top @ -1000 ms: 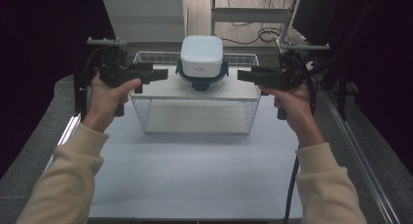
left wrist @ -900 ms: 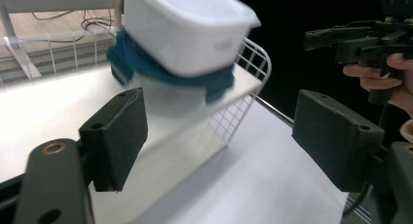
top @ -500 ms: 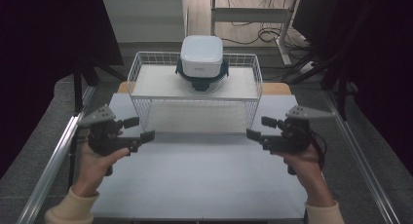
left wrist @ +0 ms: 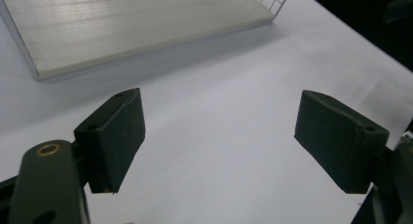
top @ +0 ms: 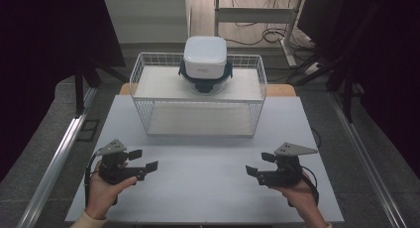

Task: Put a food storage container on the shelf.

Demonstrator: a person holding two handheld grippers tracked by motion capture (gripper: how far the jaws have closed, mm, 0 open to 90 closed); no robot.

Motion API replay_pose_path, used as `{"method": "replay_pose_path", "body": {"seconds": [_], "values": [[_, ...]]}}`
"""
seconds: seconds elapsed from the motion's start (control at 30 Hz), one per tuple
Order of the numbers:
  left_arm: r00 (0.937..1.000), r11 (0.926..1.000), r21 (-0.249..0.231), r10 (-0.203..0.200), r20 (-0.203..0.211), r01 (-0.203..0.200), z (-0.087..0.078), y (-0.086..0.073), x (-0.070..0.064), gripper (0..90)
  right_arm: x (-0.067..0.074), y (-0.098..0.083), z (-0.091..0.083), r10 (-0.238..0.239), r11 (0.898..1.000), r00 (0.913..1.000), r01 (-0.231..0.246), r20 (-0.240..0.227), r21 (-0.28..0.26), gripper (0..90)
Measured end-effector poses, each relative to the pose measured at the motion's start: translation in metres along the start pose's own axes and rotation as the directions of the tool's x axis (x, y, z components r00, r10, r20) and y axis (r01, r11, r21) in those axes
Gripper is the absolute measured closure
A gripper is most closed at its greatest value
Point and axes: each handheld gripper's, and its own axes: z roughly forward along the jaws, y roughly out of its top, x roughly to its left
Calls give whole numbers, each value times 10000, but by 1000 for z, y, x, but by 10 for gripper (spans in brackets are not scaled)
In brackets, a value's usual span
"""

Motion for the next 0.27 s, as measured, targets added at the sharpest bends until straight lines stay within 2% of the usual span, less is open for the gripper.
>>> {"method": "replay_pose_path", "body": {"seconds": [0.13, 0.27], "values": [[10000, 9999, 141, 83, 55, -84, 5, -1, -1, 186, 1, 1, -4, -47, 9997, 10000, 48, 24, -221, 212], [9999, 9997, 227, 128, 70, -129, 10, 0, -1, 185, -3, -2, -4, 42, 9998, 10000, -41, 32, -210, 208]]}}
